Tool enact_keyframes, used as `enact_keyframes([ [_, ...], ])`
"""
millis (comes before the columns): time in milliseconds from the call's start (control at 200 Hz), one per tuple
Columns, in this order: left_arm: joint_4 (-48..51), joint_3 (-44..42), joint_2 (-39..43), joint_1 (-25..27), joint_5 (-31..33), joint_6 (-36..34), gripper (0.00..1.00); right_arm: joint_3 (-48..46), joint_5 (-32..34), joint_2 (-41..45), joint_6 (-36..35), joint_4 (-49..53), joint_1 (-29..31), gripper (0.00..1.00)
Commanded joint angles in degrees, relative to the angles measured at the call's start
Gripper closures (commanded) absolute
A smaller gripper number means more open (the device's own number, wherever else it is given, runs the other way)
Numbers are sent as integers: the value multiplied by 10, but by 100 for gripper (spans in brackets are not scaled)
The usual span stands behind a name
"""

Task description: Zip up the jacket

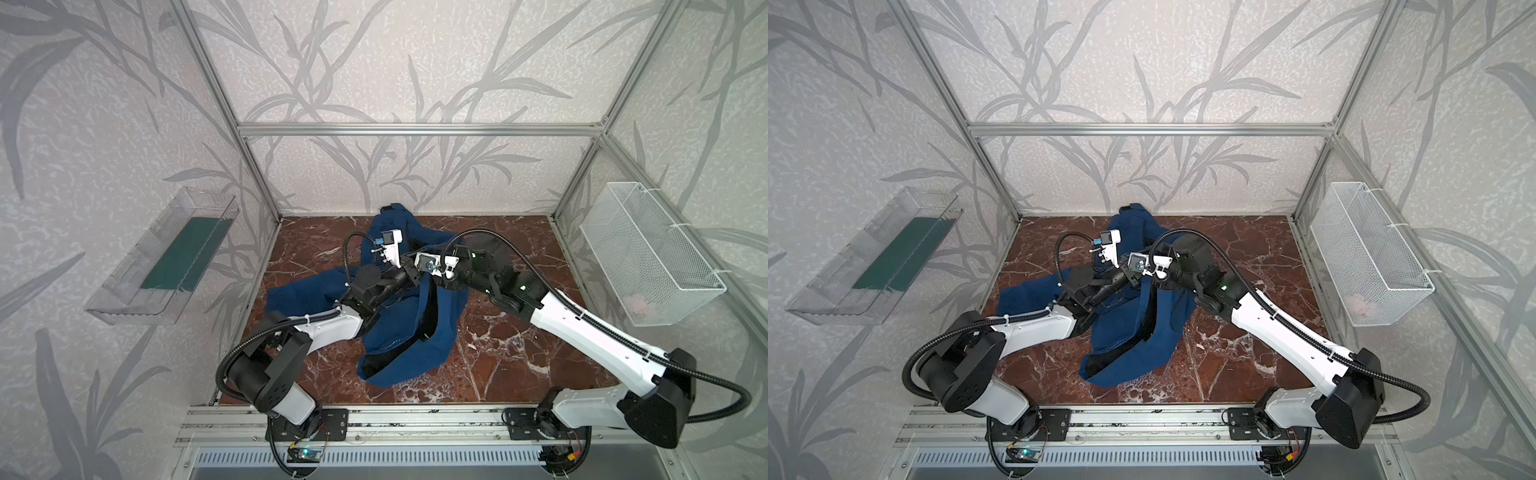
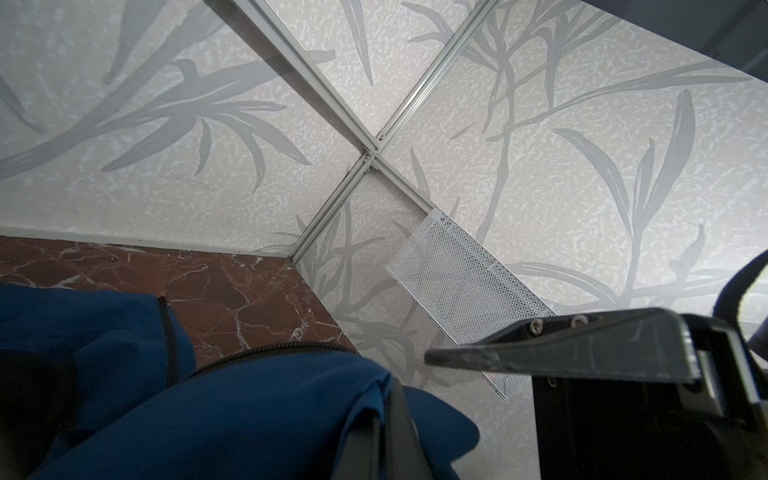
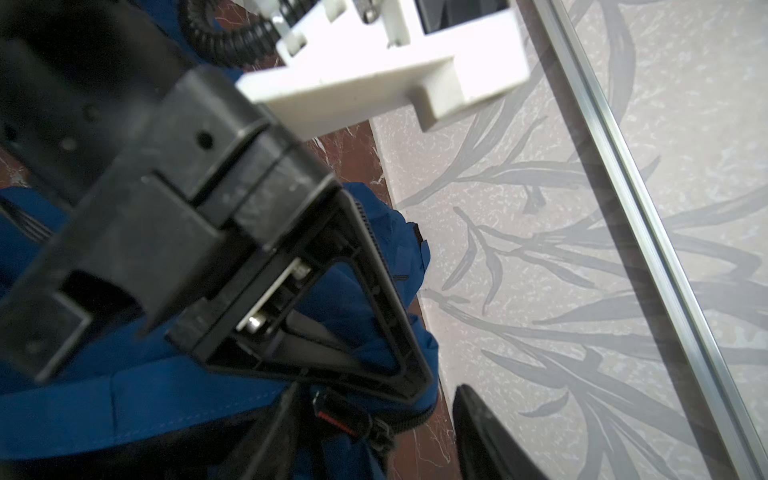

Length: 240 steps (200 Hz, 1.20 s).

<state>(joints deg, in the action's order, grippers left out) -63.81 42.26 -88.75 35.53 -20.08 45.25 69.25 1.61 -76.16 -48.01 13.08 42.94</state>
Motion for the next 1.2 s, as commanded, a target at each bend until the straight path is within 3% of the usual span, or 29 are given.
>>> enact_keyframes([
  [0,-13,-3,26,-4,-3,6,100,10,7,-3,9,-17,4,46],
  [250,-9,-3,28,-5,-3,4,100,9,3,-2,23,-23,4,68],
  [765,9,2,31,-5,-5,-6,100,8,-31,7,67,-22,-2,79],
  [1120,27,1,44,-5,-2,-17,100,18,-35,-1,79,-6,-9,100],
  [1195,32,-1,48,-5,1,-21,100,20,-30,-2,83,-3,-10,100],
])
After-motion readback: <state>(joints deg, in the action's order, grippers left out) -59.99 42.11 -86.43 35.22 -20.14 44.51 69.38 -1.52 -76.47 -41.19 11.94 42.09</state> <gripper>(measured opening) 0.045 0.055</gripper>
